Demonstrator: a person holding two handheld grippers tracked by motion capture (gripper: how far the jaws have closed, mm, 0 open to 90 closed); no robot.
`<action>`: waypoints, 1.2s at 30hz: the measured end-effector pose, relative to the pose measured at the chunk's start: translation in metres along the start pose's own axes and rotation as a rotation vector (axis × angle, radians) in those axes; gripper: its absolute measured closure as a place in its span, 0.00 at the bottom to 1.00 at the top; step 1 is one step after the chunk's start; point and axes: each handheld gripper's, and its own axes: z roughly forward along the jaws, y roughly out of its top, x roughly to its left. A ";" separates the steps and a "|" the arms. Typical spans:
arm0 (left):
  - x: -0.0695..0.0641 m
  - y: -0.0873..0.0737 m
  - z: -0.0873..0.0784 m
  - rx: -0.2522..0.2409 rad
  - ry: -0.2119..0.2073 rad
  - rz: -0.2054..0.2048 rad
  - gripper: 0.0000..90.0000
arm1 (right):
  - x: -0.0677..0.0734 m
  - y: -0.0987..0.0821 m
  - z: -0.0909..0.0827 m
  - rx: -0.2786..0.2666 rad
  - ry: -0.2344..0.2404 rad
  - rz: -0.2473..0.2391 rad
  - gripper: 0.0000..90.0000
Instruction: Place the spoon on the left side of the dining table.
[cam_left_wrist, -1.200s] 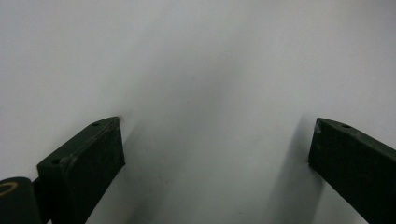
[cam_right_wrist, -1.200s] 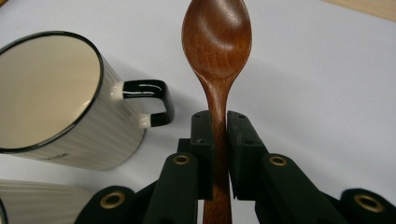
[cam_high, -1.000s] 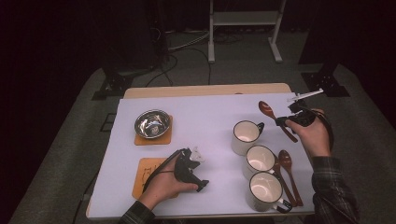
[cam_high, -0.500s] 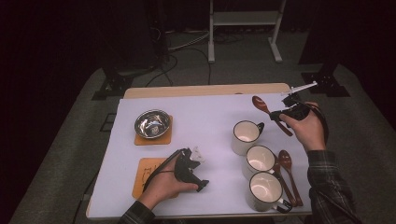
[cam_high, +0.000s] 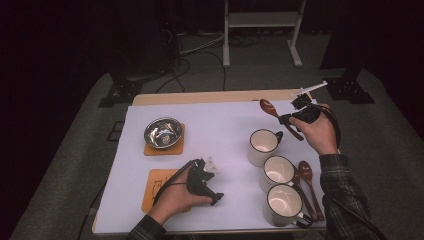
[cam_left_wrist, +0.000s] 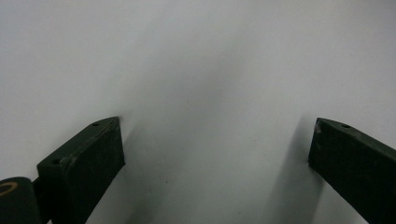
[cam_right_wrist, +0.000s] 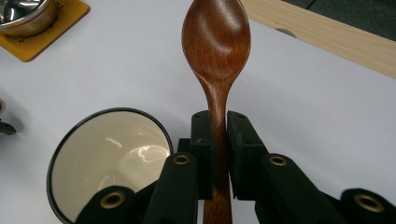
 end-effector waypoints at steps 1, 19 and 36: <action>0.000 0.000 0.000 0.000 0.000 0.000 0.02 | 0.001 0.001 0.001 0.000 0.002 -0.003 0.90; 0.000 0.000 0.000 0.002 0.000 -0.002 0.02 | 0.022 0.025 0.021 0.005 0.030 -0.054 0.90; 0.000 0.001 0.000 0.004 0.000 -0.002 0.02 | 0.035 0.041 0.035 0.008 0.049 -0.078 0.90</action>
